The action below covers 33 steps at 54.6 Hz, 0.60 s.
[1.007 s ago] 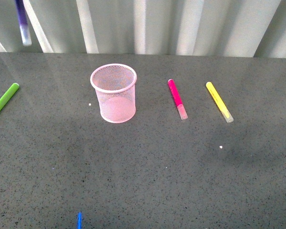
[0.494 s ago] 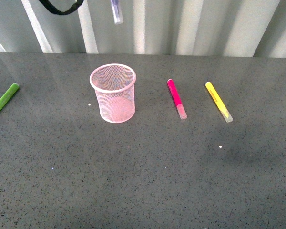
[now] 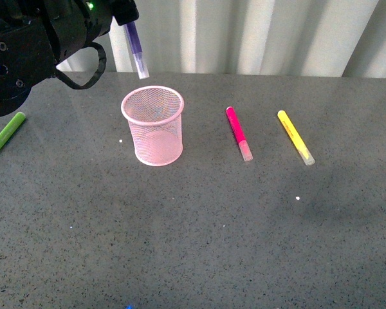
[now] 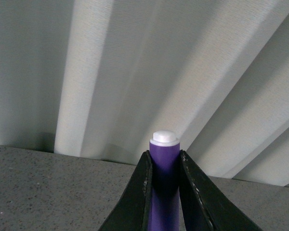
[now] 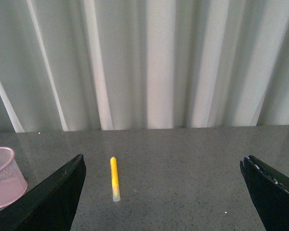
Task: Insert purple and pink pens into pink cup
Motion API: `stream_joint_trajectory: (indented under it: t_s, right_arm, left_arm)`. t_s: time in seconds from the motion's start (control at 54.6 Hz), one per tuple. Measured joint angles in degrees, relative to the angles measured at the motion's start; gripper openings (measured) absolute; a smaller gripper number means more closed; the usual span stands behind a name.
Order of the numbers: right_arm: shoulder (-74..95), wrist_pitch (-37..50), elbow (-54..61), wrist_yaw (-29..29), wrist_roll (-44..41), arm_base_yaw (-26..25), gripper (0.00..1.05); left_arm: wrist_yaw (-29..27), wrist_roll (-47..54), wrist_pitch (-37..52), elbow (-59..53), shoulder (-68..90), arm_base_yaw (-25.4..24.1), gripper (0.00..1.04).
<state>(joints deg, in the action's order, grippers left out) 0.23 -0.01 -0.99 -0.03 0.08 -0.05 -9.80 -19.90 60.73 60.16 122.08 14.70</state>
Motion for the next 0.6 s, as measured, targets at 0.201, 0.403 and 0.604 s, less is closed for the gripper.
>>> stream_joint_trajectory:
  t_s: [0.201,0.403,0.604]
  right_arm:
    - [0.00,0.00,0.00,0.00,0.00,0.00,0.98]
    - [0.00,0.00,0.00,0.00,0.00,0.00,0.98]
    - [0.00,0.00,0.00,0.00,0.00,0.00,0.98]
  left_arm:
    - [-0.63,-1.57,2.62,-4.28,-0.09,-0.85,0.12]
    - [-1.36,-3.45,3.08,-6.08,-0.09,-0.83,0.12]
    - [-1.49,-3.80,2.97,-6.10,-0.33,0.46,0.12]
